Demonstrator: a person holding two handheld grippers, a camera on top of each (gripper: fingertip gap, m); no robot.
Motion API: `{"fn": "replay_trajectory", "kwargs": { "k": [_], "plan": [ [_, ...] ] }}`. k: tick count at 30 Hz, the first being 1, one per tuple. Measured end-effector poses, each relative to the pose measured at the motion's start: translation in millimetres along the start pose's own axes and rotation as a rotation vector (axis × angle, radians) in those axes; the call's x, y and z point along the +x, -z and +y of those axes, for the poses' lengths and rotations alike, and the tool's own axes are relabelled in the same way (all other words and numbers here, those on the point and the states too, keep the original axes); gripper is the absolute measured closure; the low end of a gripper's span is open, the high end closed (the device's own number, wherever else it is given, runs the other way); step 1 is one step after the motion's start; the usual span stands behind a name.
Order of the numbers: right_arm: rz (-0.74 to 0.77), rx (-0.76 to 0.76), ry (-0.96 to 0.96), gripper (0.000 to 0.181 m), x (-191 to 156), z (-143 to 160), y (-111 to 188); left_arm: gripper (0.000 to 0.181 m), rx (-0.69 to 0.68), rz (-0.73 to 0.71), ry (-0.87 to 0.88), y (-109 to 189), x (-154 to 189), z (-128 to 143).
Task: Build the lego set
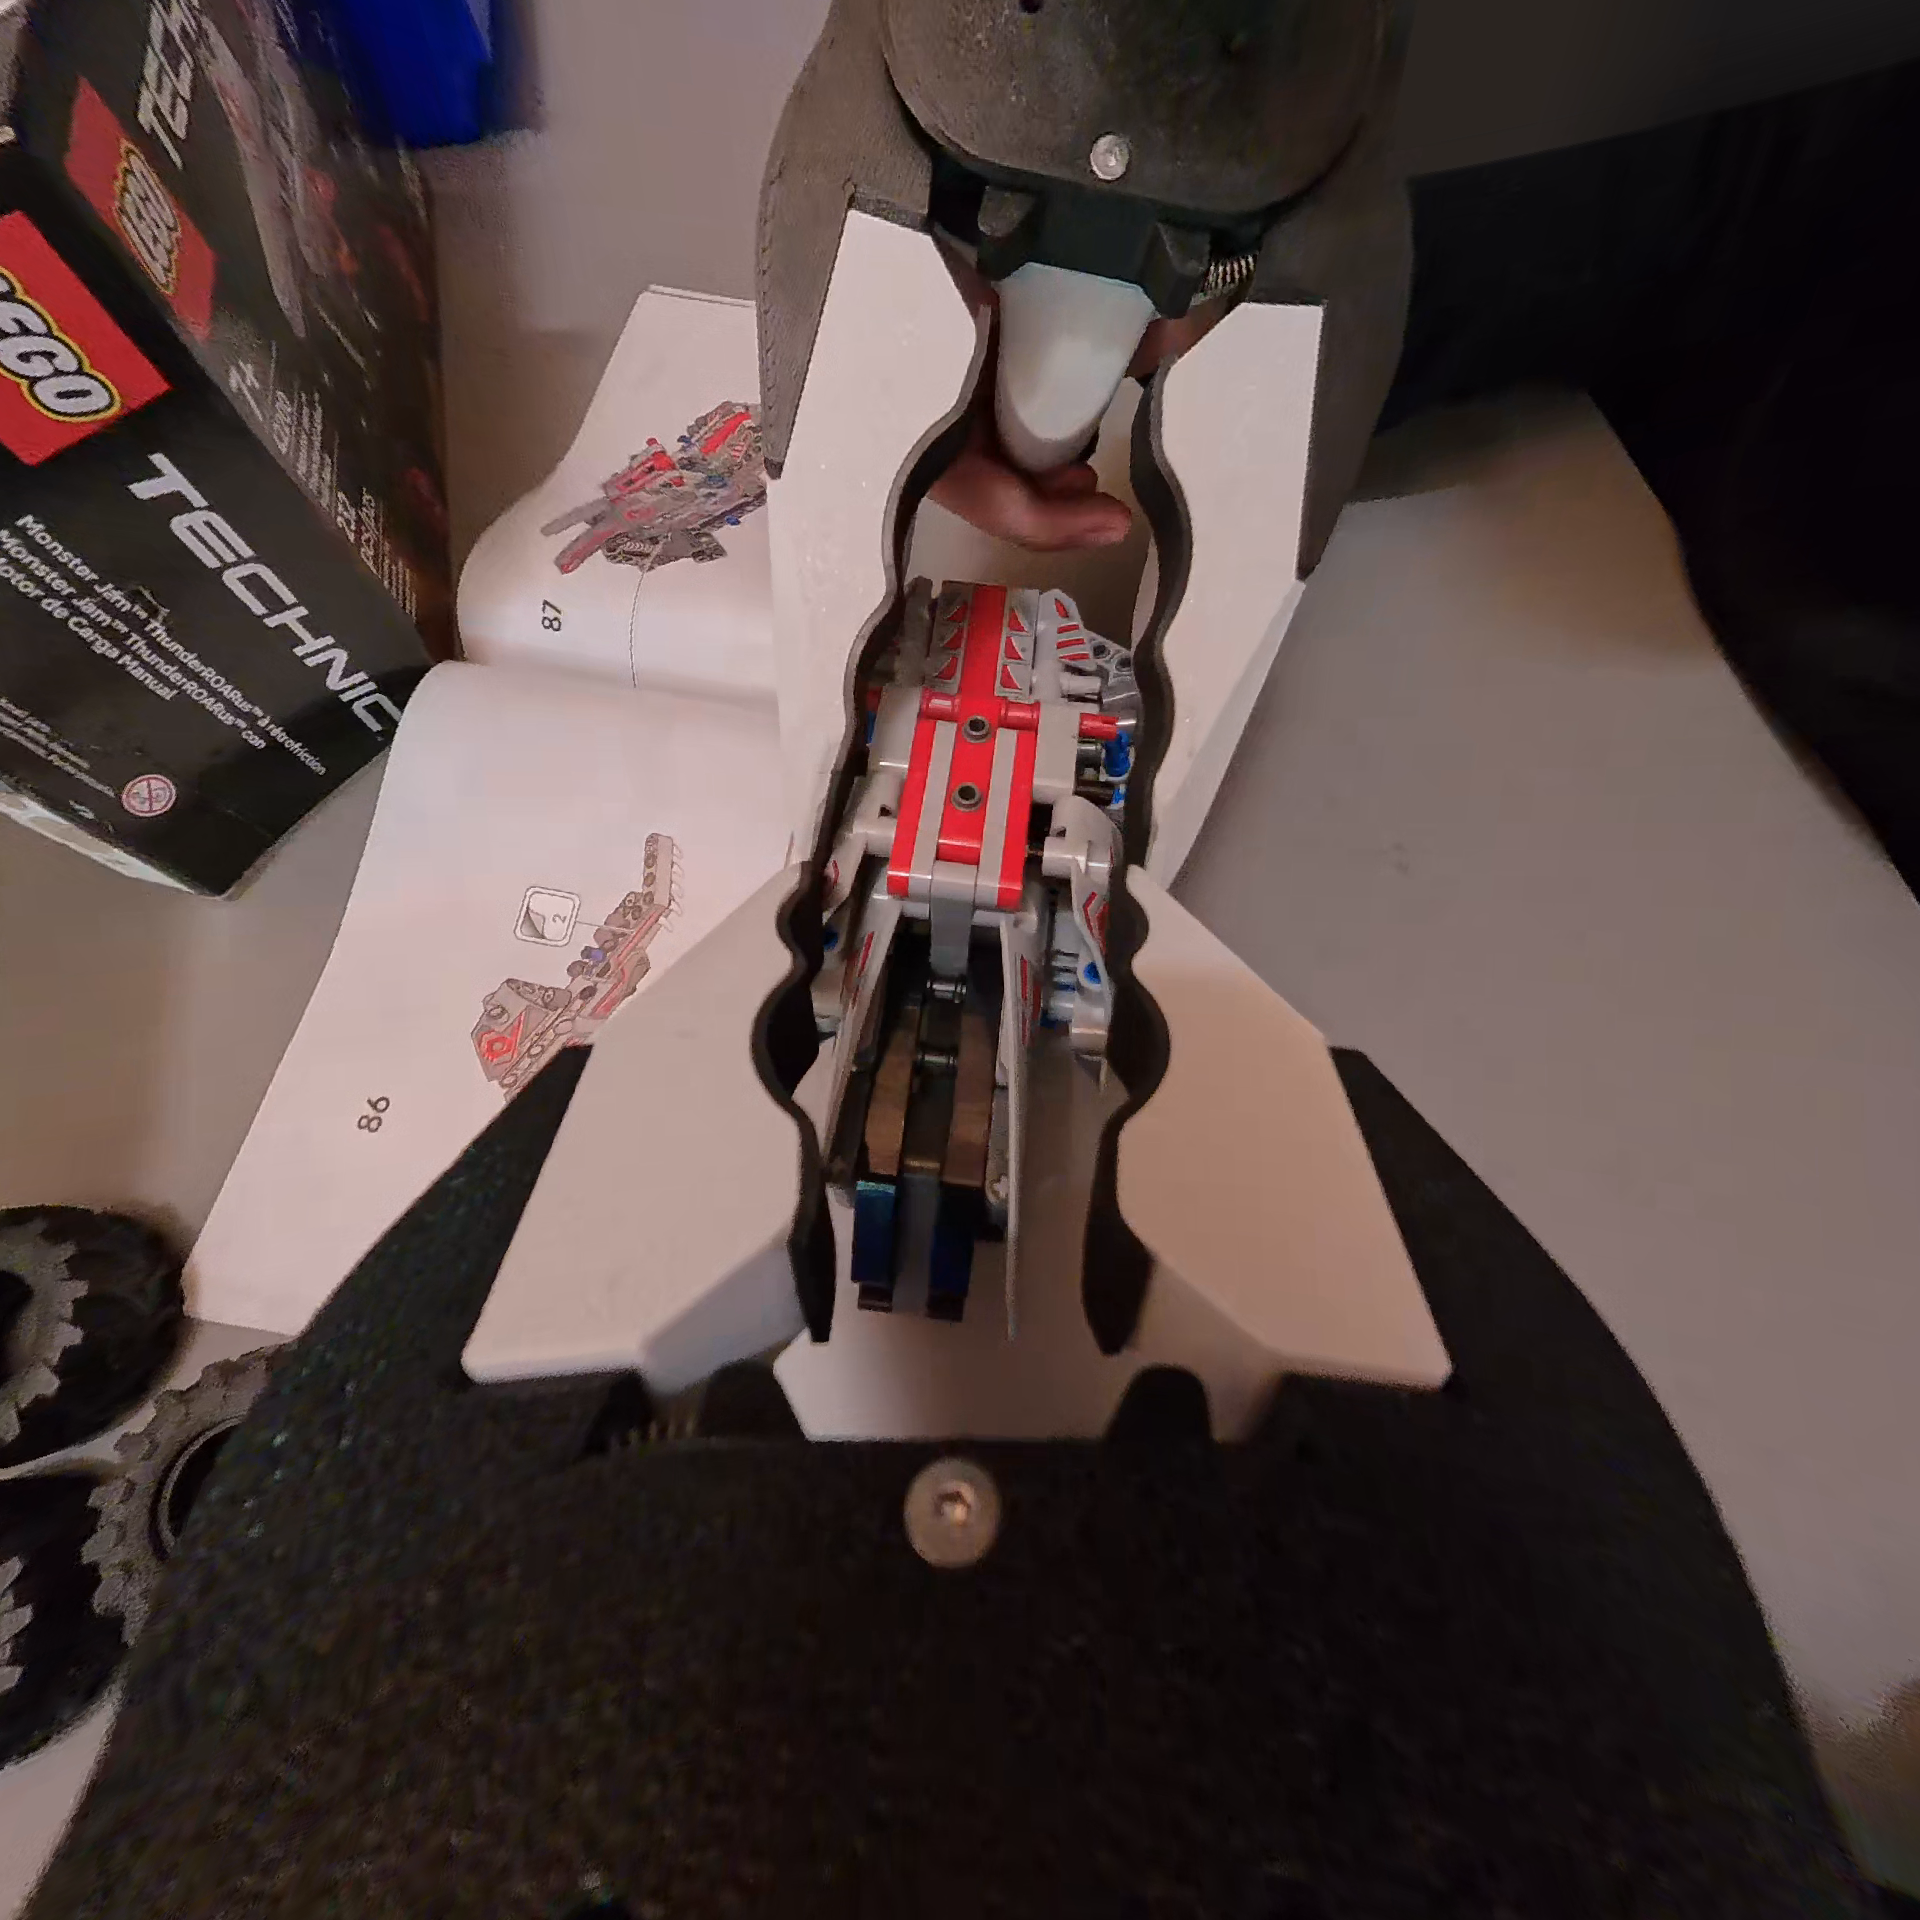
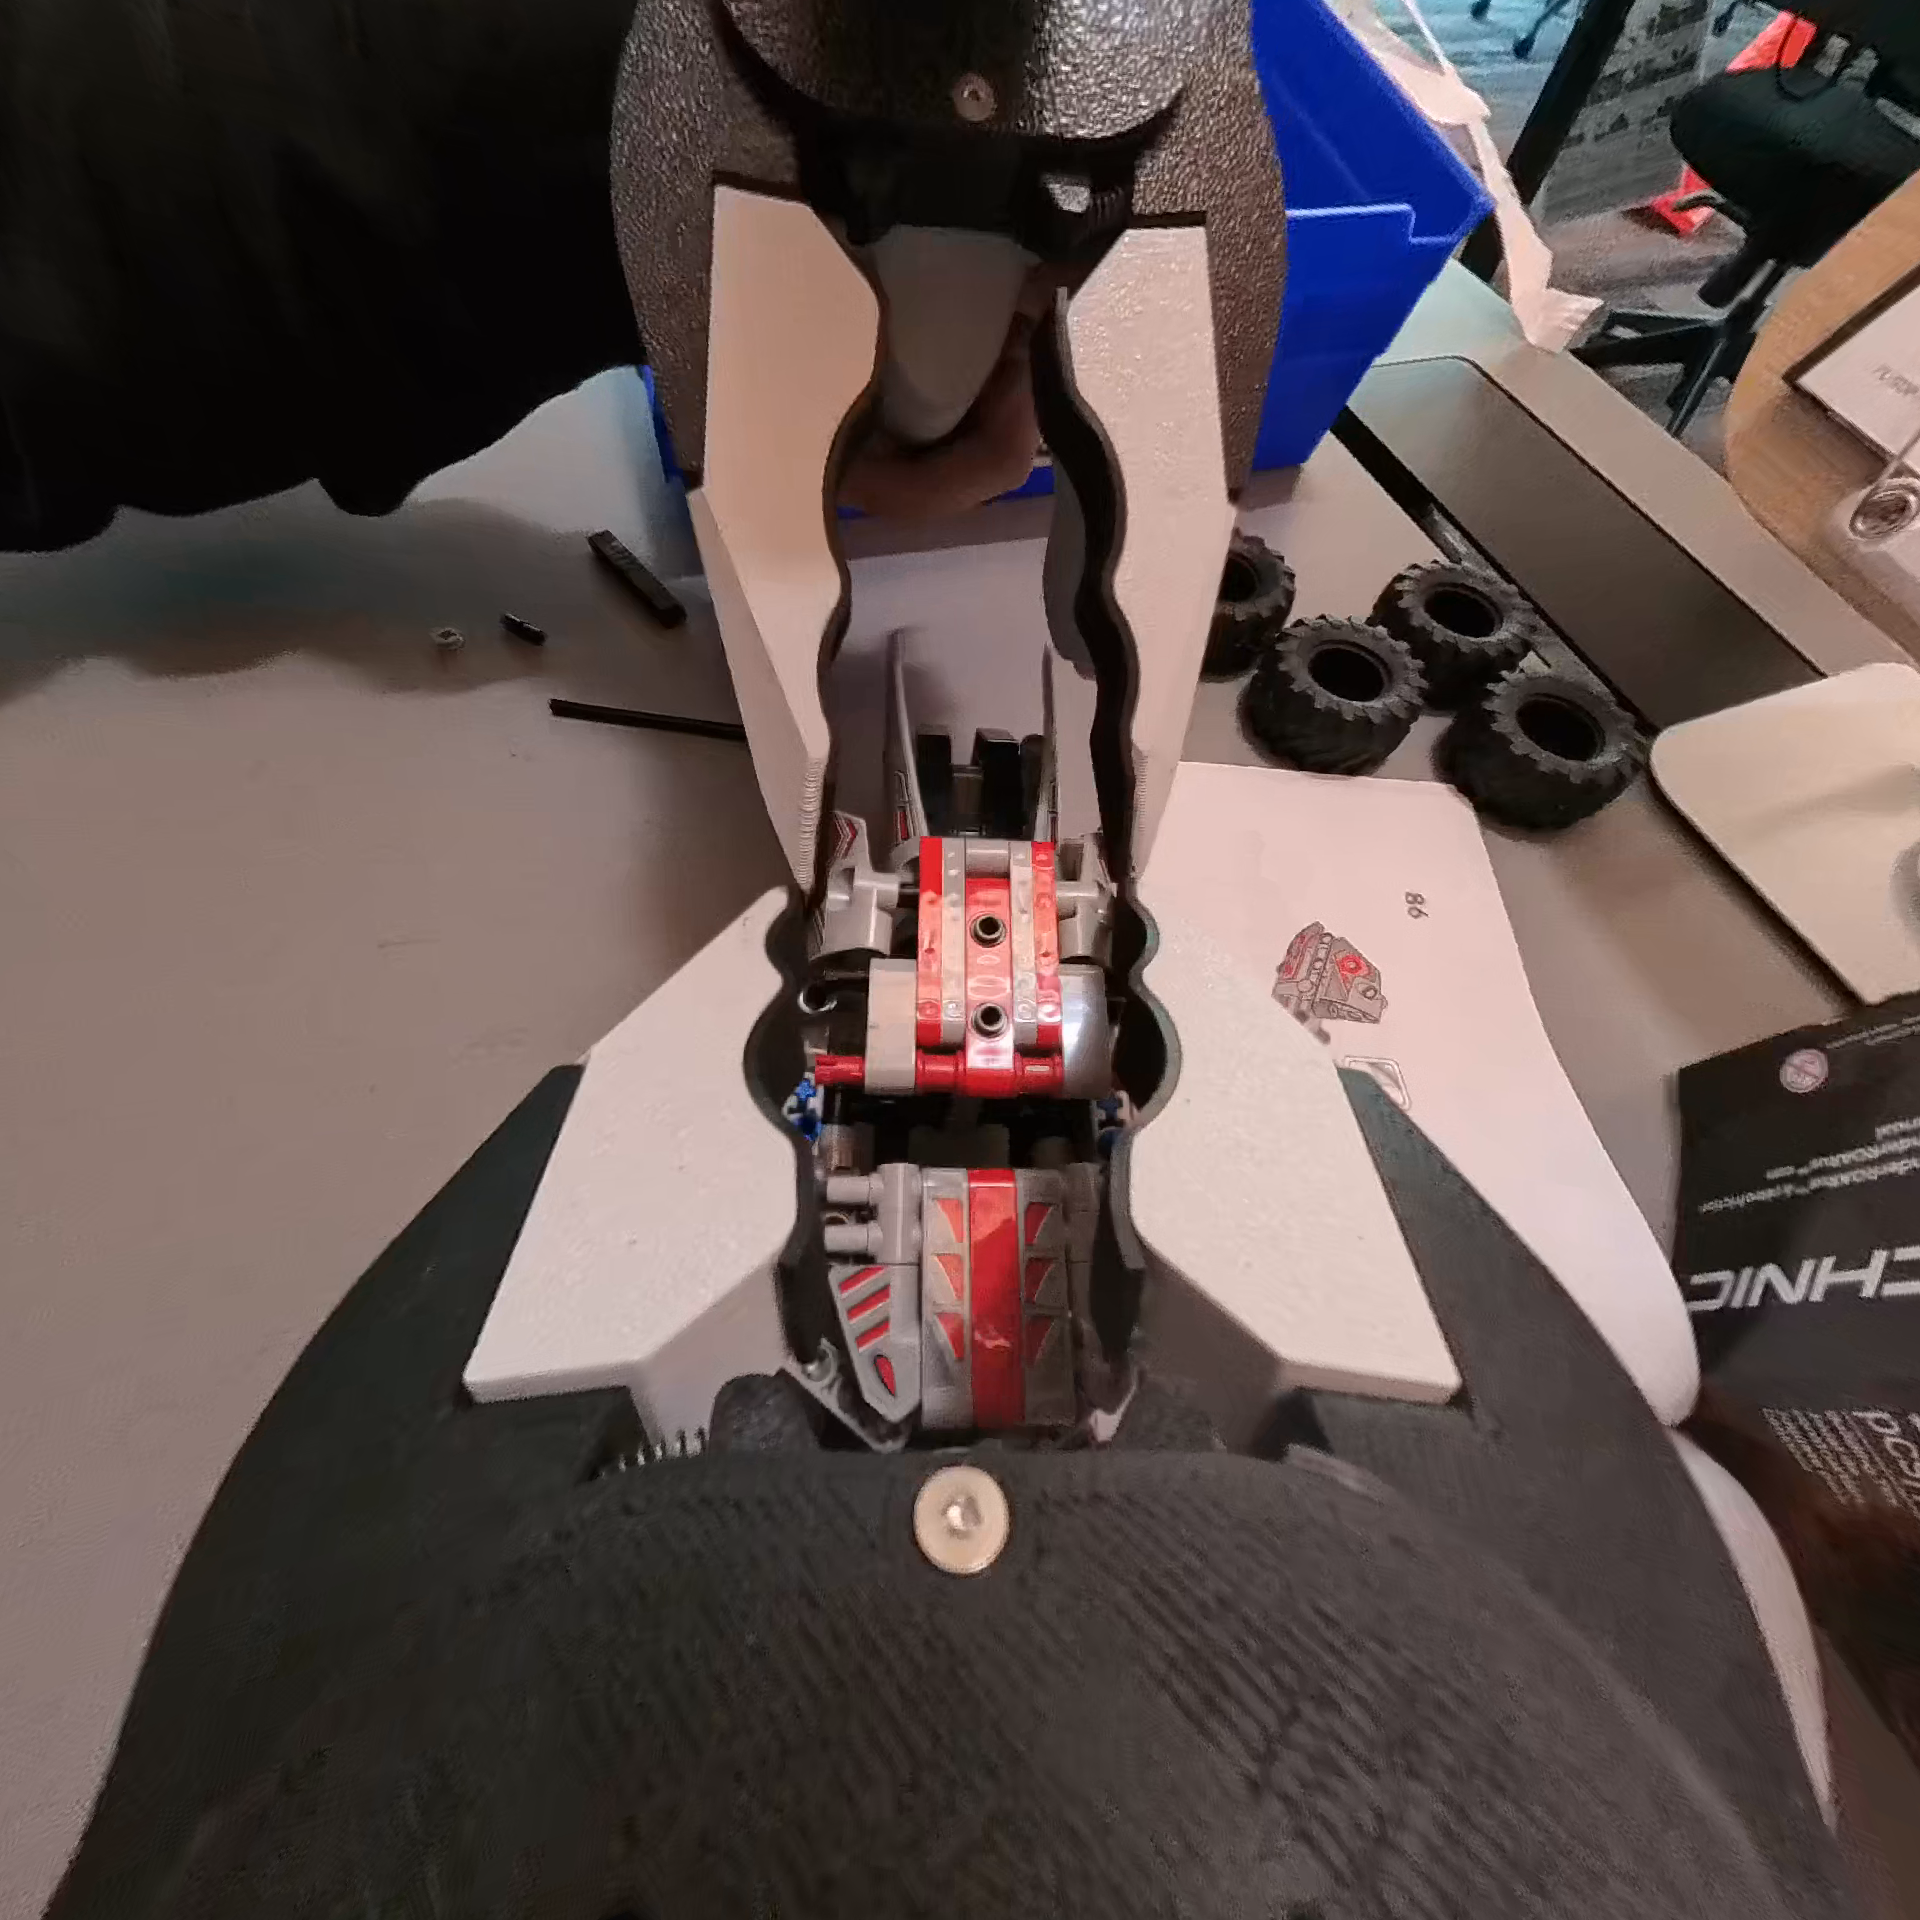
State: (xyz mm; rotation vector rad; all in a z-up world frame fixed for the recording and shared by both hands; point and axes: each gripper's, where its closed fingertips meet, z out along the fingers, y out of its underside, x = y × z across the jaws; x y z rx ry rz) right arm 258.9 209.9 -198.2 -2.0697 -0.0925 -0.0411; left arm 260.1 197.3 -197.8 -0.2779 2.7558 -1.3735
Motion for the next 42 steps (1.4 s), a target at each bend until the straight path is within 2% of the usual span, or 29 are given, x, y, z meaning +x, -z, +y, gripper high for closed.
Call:
{"fn": "replay_trajectory", "kwargs": {
  "k": [7,8,11,12,15,19,25,36,40,42],
  "plan": [
    [0.001,-0.009,0.047,0.118,-2.4,1.3,2.2,0.129,0.005,-0.007,0.014,-1.5,0.1,-1.3],
    [-0.001,-0.001,0.054,0.12,-3.1,-0.2,5.2,0.129,-0.003,-0.01,0.012,-1.5,0.4,-1.2],
    [-0.022,0.093,0.01,0.139,-2.4,-14.1,16.1,0.13,-0.017,-0.011,0.003,-1.7,0.8,-1.2],
    [-0.03,0.083,0.007,0.138,-2.0,-12.1,15.8,0.13,-0.02,-0.01,0.008,-1.8,0.6,-1.2],
    [0.013,-0.003,0.049,0.114,5.1,1.7,12.5,0.13,-0.026,-0.007,0.015,-1.5,0.1,-1.1],
    [-0.021,-0.007,0.05,0.124,-0.6,2.7,7.8,0.13,-0.028,-0.011,0.011,-1.7,0.3,-1.1],
    [-0.033,-0.008,0.054,0.125,-0.4,2.9,7.1,0.13,-0.06,-0.031,-0.019,-2.1,0.1,-1.3],
    [-0.028,-0.002,0.036,0.128,1.0,2.5,6.6,0.133,-0.066,-0.035,0.04,-1.9,-2.0,-2.8],
    [-0.019,0.01,0.051,0.127,-1.3,2.1,10.2,0.136,-0.037,-0.026,0.055,-1.3,-1.6,-4.2],
    [-0.027,0.014,0.066,0.111,-5.8,4.0,21.9,0.136,-0.03,-0.028,0.044,-0.9,-1.2,-4.3]
  ]
}}
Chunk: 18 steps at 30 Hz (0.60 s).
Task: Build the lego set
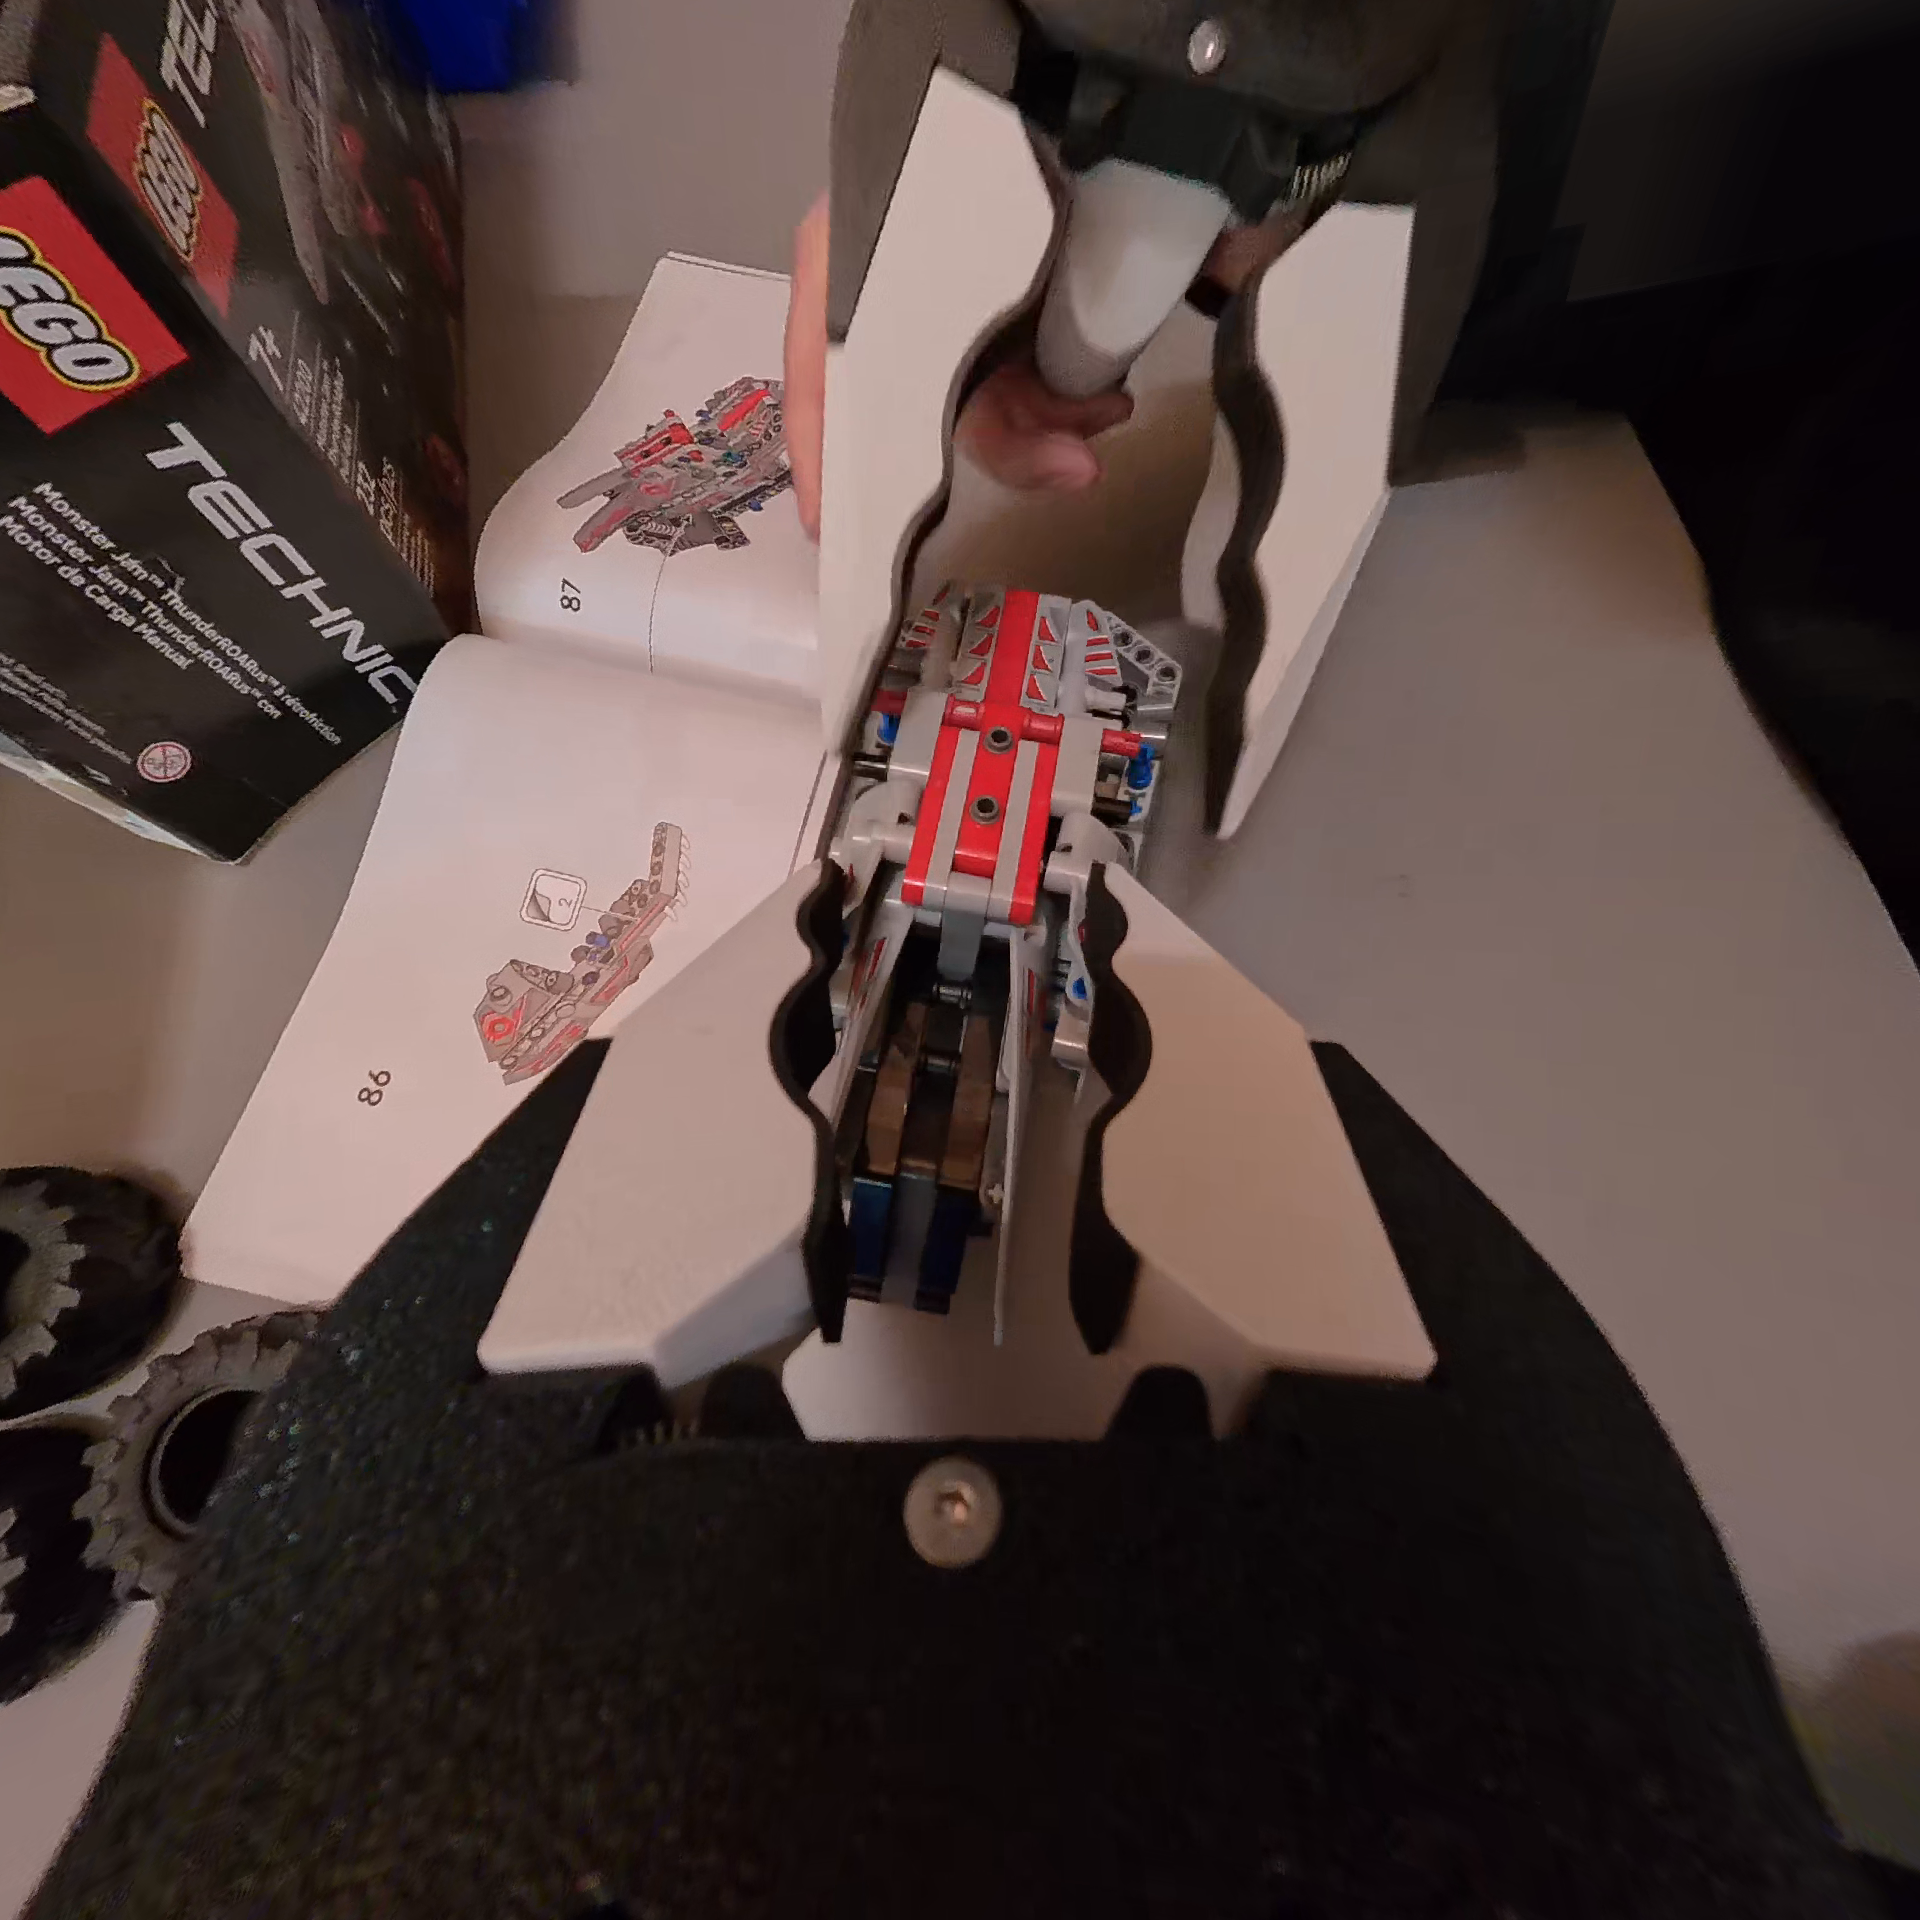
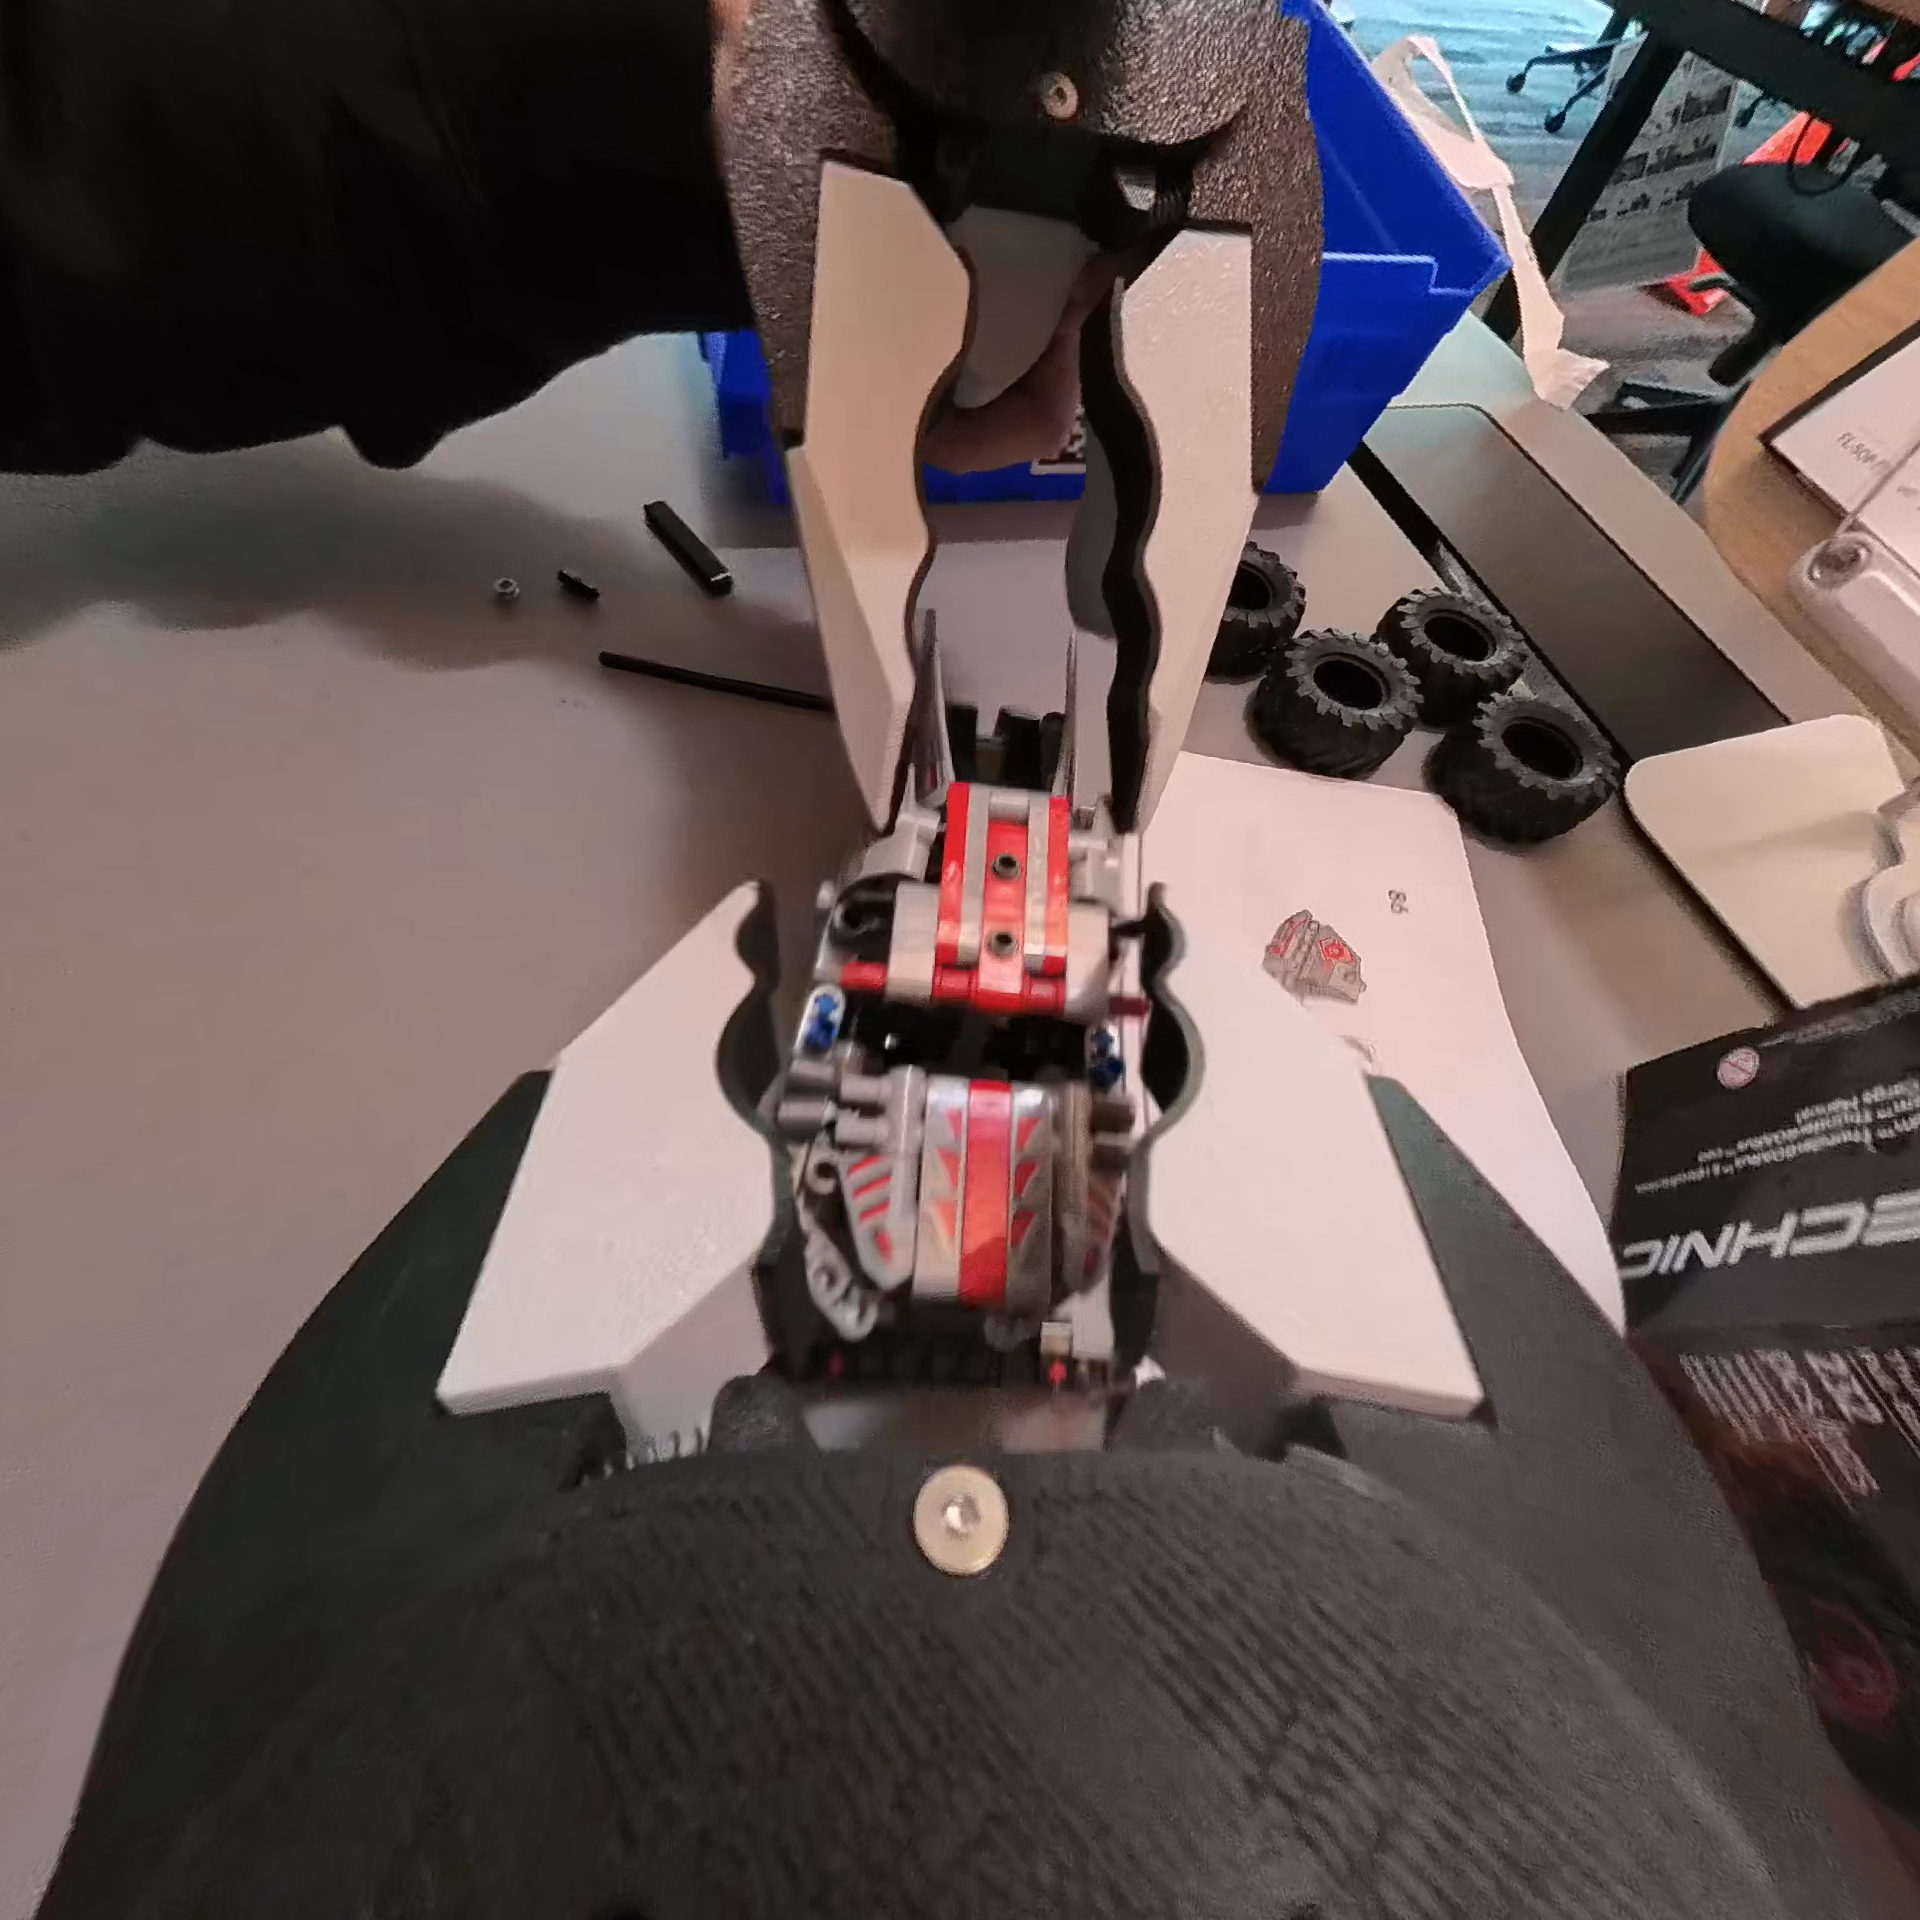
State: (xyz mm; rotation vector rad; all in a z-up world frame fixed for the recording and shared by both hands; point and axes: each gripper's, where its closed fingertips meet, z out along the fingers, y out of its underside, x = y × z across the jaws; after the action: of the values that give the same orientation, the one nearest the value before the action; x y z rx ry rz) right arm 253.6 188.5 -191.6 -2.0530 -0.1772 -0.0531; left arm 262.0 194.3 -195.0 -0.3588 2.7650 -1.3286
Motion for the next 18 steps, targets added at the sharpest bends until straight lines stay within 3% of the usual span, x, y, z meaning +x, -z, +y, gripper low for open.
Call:
{"fn": "replay_trajectory", "kwargs": {
  "k": [5,11,14,18],
  "plan": [
    [0.019,0.008,-0.059,0.109,-7.9,25.5,34.9,0.136,0.011,0.001,-0.008,0.2,0.0,-0.2],
    [0.07,0.076,-0.106,0.108,-2.8,34.2,32.7,0.136,0.018,0.004,0.002,0.3,-0.7,-0.5],
    [0.088,0.041,-0.092,0.101,-1.9,41.0,23.5,0.136,0.016,-0.011,0.003,0.4,0.2,-0.4],
    [0.09,0.096,-0.164,0.109,-1.6,37.4,19.3,0.136,0.003,-0.033,0.004,1.4,1.6,0.3]
  ]
}}
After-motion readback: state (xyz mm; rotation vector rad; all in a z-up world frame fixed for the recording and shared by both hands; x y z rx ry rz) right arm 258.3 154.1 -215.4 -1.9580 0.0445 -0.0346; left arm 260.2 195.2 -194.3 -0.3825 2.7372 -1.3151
